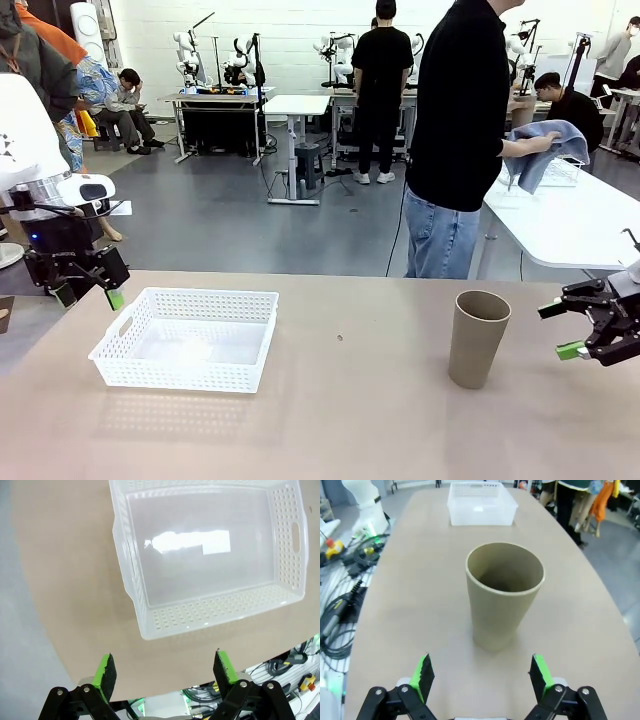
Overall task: Clean and organize the cups into the basket.
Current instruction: Pick up the Organizing basket and move it to the center of the table, then pick up the Reusable plastic cup from the right side of the table and place it inside the Organizing basket.
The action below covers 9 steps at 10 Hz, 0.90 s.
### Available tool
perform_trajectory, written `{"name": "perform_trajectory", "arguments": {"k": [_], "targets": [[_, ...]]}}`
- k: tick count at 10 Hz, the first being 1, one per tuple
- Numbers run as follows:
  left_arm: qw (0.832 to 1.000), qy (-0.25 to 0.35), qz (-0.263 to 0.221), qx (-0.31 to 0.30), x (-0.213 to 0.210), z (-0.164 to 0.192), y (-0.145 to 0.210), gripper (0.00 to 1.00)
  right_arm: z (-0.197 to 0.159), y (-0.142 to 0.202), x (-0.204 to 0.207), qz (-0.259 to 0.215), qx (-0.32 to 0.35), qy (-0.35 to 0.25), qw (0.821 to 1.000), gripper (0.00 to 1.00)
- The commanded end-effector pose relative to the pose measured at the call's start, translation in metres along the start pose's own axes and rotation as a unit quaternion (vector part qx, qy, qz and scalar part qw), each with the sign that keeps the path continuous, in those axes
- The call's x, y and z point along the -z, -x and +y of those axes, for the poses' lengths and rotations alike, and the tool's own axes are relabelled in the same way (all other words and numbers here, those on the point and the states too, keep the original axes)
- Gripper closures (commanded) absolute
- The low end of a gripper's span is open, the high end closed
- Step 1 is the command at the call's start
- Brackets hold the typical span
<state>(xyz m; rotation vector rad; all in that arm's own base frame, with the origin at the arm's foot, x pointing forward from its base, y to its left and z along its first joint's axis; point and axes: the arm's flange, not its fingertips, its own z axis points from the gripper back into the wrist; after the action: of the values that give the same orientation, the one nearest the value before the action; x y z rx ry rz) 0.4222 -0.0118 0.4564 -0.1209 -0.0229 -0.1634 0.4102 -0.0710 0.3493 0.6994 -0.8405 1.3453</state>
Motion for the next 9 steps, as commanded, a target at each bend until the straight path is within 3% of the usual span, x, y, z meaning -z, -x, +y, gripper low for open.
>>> {"name": "perform_trajectory", "arguments": {"k": [1, 4, 7, 9], "targets": [[1.000, -0.012, -0.012, -0.016, 0.012, -0.004, -0.009, 0.00, -0.012, 0.020, -0.006, -0.026, -0.016, -0.005, 1.000, 0.00], [0.999, -0.038, 0.000, -0.014, 0.034, -0.009, -0.020, 0.00, -0.022, 0.041, 0.011, -0.059, -0.037, 0.010, 0.998, 0.00], [0.997, -0.067, 0.013, -0.033, 0.060, -0.006, -0.033, 0.00, -0.026, 0.041, 0.026, -0.060, -0.060, 0.017, 0.996, 0.00], [0.996, -0.056, 0.037, -0.051, 0.080, -0.007, -0.036, 0.00, -0.030, 0.041, 0.027, -0.063, -0.068, 0.026, 0.995, 0.00]]}}
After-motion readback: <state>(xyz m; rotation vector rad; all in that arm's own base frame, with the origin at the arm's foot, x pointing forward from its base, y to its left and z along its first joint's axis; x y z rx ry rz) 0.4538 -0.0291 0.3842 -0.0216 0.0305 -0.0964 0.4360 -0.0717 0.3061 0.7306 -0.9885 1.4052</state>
